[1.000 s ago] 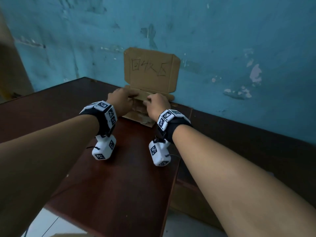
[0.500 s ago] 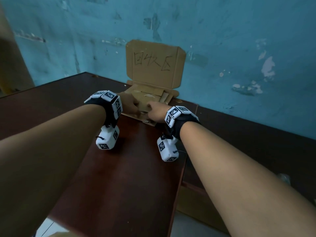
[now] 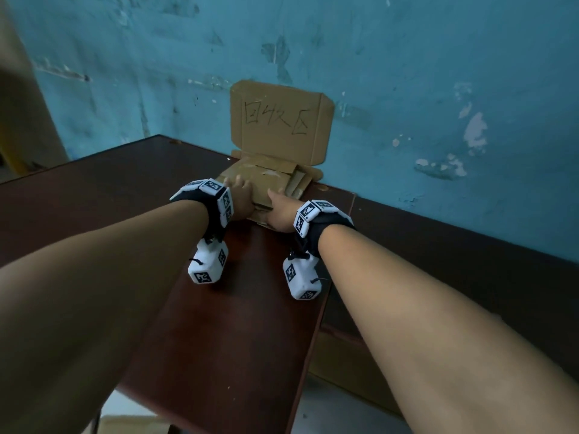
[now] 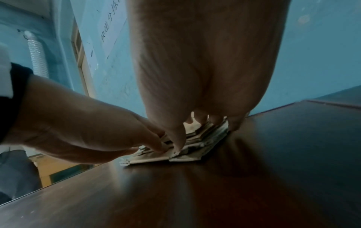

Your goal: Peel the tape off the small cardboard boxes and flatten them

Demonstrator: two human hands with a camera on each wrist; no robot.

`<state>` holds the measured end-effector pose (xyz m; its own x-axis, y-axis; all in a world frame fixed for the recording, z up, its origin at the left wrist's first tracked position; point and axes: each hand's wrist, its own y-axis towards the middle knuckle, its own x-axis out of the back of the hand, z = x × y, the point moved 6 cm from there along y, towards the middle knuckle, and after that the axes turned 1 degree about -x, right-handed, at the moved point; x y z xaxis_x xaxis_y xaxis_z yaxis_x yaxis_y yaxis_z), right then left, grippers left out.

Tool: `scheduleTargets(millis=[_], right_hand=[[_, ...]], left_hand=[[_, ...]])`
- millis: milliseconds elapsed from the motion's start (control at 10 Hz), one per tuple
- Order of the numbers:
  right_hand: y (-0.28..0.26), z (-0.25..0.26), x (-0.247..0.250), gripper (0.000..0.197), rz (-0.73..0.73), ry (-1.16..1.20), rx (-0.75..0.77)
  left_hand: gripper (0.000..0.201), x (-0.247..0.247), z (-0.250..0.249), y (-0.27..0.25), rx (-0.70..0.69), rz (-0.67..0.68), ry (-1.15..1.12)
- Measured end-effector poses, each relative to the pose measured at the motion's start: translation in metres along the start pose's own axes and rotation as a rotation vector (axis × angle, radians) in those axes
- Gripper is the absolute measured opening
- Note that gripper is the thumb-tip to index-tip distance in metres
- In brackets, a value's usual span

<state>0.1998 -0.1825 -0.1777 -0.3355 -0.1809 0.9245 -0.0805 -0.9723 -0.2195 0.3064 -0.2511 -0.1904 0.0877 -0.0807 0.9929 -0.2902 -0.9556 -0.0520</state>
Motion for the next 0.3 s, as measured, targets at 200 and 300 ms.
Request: scheduleTargets(millis=[200,300], right_hand=[[-0.025,-0.003,0.038,0.078,-0.044,0.026,0.009],[-0.044,0.003,0.061,0.074,-0.086,0.081,0.010]], left_hand=[[0.073,0.040,-0.012,-0.025,-0.070,-0.068,-0.110],[0.080,0.058,-0.024,-0.043,-0.090,-0.055,-0.108]])
